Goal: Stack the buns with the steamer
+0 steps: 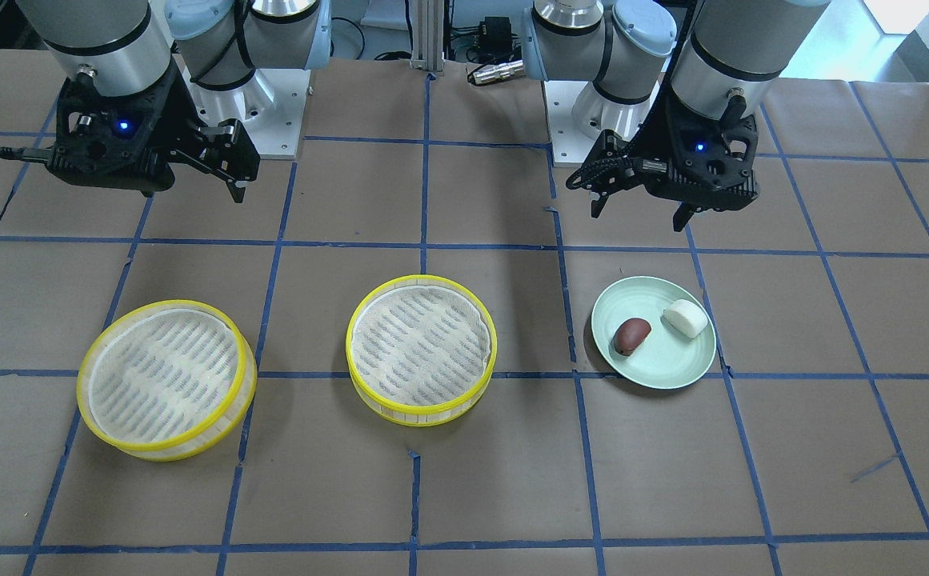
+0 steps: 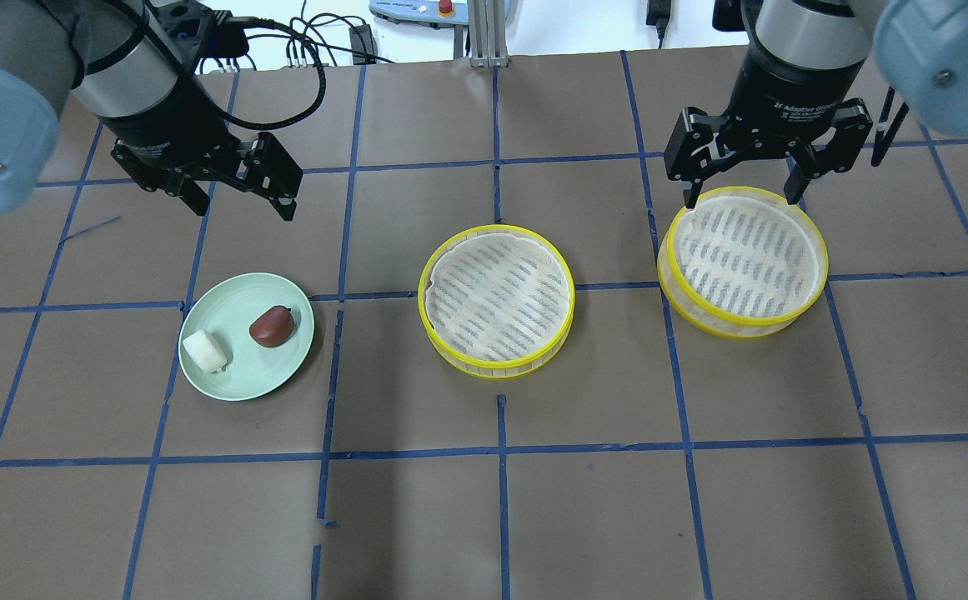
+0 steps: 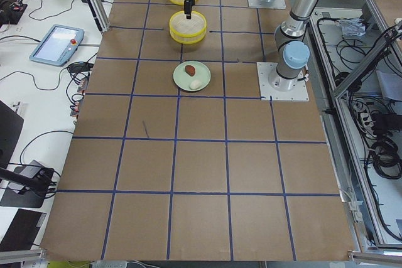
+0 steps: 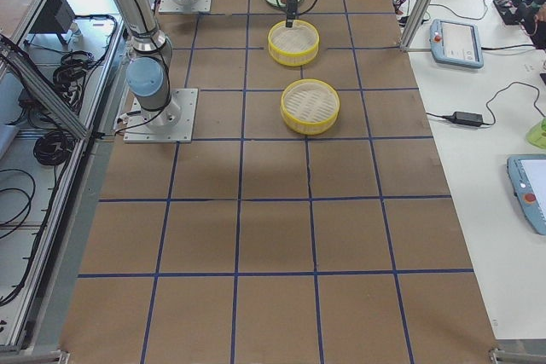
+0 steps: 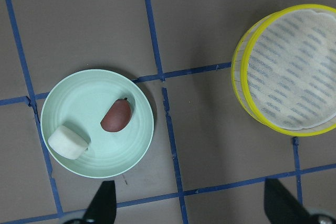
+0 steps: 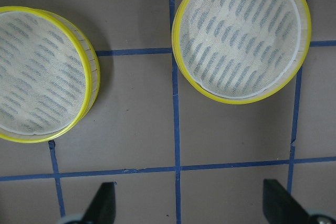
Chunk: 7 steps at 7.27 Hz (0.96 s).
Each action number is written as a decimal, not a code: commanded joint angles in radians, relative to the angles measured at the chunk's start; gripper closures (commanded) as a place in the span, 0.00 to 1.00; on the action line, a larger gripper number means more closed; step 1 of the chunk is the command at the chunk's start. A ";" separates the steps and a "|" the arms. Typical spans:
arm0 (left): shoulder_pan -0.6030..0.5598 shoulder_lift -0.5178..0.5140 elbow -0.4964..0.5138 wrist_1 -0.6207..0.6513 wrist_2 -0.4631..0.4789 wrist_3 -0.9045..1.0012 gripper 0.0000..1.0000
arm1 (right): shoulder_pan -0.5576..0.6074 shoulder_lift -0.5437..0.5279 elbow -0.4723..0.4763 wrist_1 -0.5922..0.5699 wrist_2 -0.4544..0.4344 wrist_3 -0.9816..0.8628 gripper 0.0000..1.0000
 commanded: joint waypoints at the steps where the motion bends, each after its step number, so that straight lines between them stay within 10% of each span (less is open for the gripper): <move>1: 0.001 0.001 -0.004 -0.004 0.001 0.002 0.00 | 0.000 0.002 0.000 0.000 -0.002 -0.001 0.00; 5: 0.114 -0.013 -0.078 0.027 0.029 0.157 0.01 | -0.221 0.009 0.014 -0.003 0.001 -0.272 0.00; 7: 0.165 -0.112 -0.268 0.343 0.046 0.189 0.00 | -0.325 0.067 0.081 -0.122 -0.002 -0.351 0.00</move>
